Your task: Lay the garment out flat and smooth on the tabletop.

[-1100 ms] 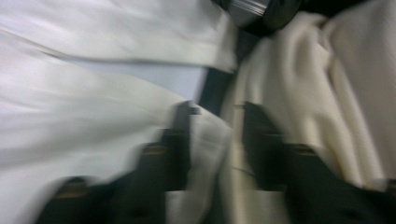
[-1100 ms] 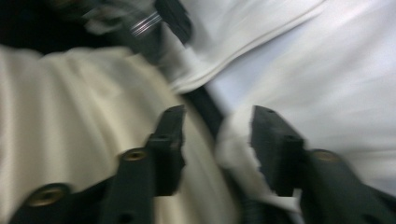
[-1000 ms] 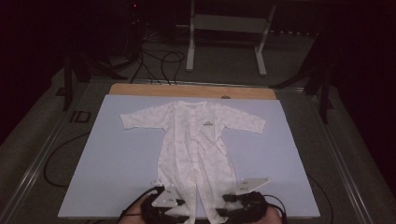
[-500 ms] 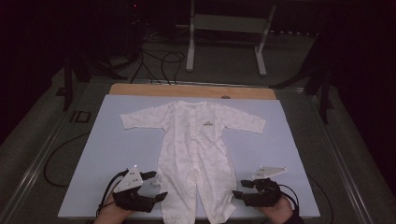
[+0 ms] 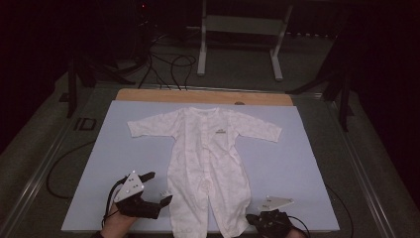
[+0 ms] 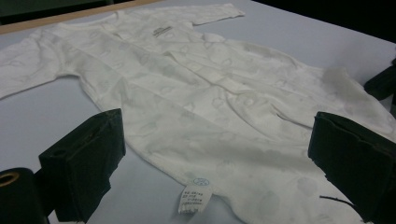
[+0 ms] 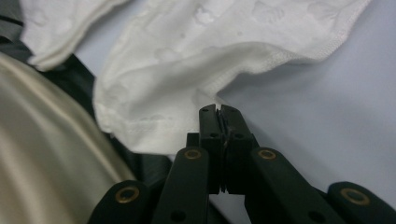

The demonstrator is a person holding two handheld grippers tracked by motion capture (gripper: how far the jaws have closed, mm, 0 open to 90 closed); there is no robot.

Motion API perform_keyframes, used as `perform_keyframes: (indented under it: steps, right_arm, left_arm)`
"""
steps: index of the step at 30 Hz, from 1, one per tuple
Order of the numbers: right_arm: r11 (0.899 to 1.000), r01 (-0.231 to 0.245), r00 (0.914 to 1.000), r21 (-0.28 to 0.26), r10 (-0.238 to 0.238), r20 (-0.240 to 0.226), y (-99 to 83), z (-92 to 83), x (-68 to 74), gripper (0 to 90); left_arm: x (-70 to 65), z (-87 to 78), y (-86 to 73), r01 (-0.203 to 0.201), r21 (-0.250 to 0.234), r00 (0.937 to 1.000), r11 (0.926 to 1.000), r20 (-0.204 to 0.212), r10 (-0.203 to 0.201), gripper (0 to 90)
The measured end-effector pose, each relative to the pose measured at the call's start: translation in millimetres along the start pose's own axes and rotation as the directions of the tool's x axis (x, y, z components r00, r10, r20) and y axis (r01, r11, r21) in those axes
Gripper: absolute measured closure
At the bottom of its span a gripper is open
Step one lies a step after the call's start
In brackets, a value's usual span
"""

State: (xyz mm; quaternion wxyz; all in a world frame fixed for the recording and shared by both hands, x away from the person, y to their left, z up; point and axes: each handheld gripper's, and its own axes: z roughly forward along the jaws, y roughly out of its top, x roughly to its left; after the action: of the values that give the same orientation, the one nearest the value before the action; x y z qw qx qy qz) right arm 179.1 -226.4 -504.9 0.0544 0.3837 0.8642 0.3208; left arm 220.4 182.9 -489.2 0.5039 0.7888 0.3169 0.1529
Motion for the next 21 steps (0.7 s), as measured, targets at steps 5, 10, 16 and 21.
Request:
perform_keyframes:
  steps: [5, 10, 16, 21]
  right_arm:
    - [0.998, -0.057, 0.9984, -0.035, 0.057, 0.0, -5.1, -13.4, 3.3, 89.3]
    - [0.992, -0.121, 0.9926, -0.045, 0.121, 0.001, -19.9, -24.6, 11.1, 89.4]
    - [0.982, -0.185, 0.9824, -0.04, 0.184, -0.032, -35.8, -27.2, 22.9, 89.3]
    - [0.973, -0.226, 0.9733, -0.039, 0.224, -0.053, -43.2, -27.9, 26.0, 88.0]
  left_arm:
    - [0.1, 3.9, -0.8, 0.0, -0.026, 1.0, 0.9997, 0.007, 0.0, 2.5]
    - [-0.4, 5.5, 1.7, -0.009, -0.074, 0.9998, 0.9972, 0.016, 0.01, 0.8]
    - [1.4, 7.5, 3.0, -0.002, -0.093, 0.9998, 0.9957, 0.019, 0.004, 0.8]
    - [2.6, 10.5, 2.6, 0.006, -0.089, 0.9997, 0.996, 0.025, -0.003, 0.8]
